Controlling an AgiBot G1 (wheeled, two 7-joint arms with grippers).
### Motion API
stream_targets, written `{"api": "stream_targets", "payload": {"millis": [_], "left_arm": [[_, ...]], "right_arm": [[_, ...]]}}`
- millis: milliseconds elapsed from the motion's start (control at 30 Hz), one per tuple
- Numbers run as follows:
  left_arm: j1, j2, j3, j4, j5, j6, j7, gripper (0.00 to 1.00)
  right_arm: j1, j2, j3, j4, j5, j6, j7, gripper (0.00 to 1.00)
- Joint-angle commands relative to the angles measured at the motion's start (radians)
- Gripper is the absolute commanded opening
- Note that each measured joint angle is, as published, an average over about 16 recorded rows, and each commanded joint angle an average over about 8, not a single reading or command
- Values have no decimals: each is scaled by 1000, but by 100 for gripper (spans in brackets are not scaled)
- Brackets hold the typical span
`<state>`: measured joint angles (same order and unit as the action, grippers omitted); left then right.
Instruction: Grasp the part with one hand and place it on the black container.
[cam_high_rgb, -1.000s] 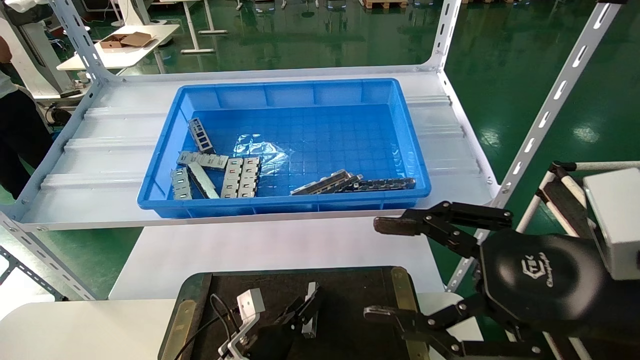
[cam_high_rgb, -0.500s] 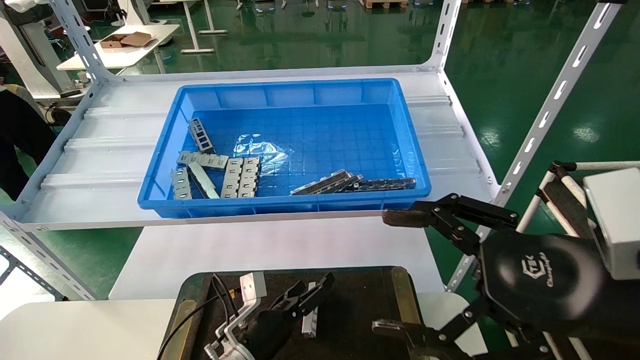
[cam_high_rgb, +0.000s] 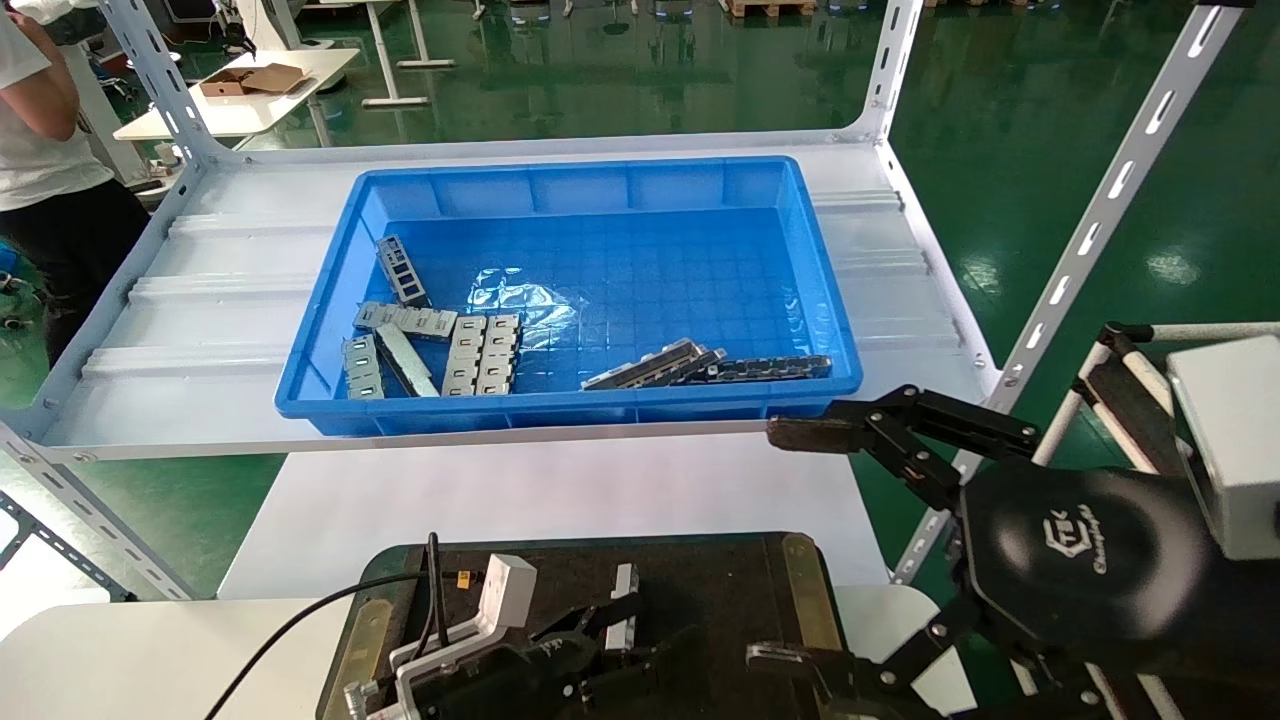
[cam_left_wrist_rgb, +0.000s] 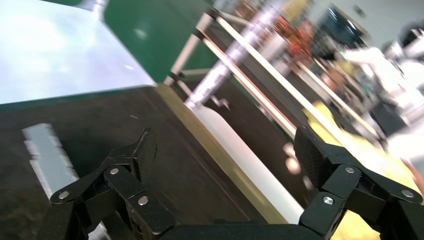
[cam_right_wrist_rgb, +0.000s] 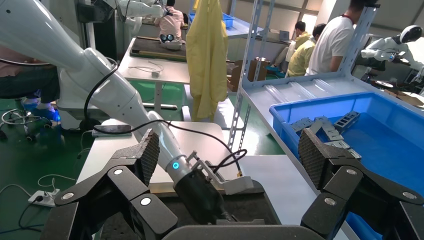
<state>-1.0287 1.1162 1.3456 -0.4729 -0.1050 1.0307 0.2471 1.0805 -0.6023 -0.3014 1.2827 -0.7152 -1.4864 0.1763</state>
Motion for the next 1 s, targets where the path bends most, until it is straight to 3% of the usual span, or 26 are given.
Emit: {"api": "stream_targets", "payload": {"millis": [33, 533, 1000], "left_arm": [[-20, -22, 25, 4, 37, 57, -16, 100], [-166, -193, 113, -34, 214, 417, -22, 100], [-287, -306, 141, -175, 299, 496, -60, 100]], "right_arm": [[0, 0, 0, 0, 0, 0, 0, 100], [0, 0, -1, 0, 1, 0, 0, 100], [0, 1, -2, 0, 1, 1, -1, 100]]}}
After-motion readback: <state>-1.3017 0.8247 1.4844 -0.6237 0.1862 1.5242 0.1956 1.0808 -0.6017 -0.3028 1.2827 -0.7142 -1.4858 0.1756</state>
